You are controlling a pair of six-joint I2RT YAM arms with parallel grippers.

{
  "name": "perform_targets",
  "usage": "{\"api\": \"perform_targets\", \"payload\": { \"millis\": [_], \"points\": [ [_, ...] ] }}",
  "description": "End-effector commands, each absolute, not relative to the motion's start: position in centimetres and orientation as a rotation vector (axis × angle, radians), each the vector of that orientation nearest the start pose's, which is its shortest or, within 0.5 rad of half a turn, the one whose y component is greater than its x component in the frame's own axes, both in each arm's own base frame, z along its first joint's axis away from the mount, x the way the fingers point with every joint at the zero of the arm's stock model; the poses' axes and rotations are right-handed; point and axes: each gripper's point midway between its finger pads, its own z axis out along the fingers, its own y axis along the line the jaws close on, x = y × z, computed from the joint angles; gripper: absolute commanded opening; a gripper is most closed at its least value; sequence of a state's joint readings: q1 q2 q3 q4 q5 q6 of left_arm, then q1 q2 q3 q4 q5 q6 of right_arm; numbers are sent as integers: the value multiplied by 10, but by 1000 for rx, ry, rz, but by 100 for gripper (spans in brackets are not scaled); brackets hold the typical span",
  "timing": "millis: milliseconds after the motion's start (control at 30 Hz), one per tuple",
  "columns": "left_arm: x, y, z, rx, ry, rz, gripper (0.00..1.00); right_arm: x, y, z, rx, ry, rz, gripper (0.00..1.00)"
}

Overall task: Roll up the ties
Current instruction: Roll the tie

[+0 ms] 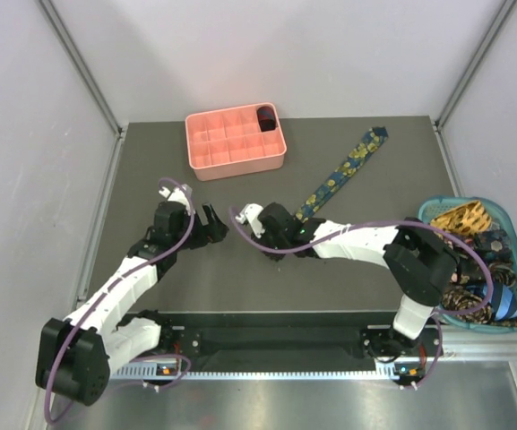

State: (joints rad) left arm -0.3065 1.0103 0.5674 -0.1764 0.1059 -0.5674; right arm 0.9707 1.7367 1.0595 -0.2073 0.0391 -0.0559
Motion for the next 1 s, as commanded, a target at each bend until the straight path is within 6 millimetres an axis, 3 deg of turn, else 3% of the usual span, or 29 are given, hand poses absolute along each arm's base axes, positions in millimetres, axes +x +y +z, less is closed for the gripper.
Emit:
{"api": "perform_targets", "payload": {
  "millis": [0, 300, 367, 500, 633, 967],
  "points": [
    [282, -151, 129, -99, 2156, -720, 93, 234, 353, 65, -1178, 2184, 630, 0],
    [278, -179, 116, 99, 2206, -694, 92, 239, 344, 65, -1073, 2296, 961, 0],
    [273, -195, 113, 185, 2214, -676, 92, 235, 345, 67, -1069, 2299, 1058, 0],
    [272, -222, 115, 333, 2197, -605, 92, 248, 335, 64, -995, 2345, 1105, 0],
    [267, -246, 105, 473, 2212, -581, 91, 255, 331, 61, -965, 2367, 1145, 0],
    [269, -276, 86, 711, 2219, -448, 88, 273, 318, 44, -867, 2431, 1180, 0]
  ]
}}
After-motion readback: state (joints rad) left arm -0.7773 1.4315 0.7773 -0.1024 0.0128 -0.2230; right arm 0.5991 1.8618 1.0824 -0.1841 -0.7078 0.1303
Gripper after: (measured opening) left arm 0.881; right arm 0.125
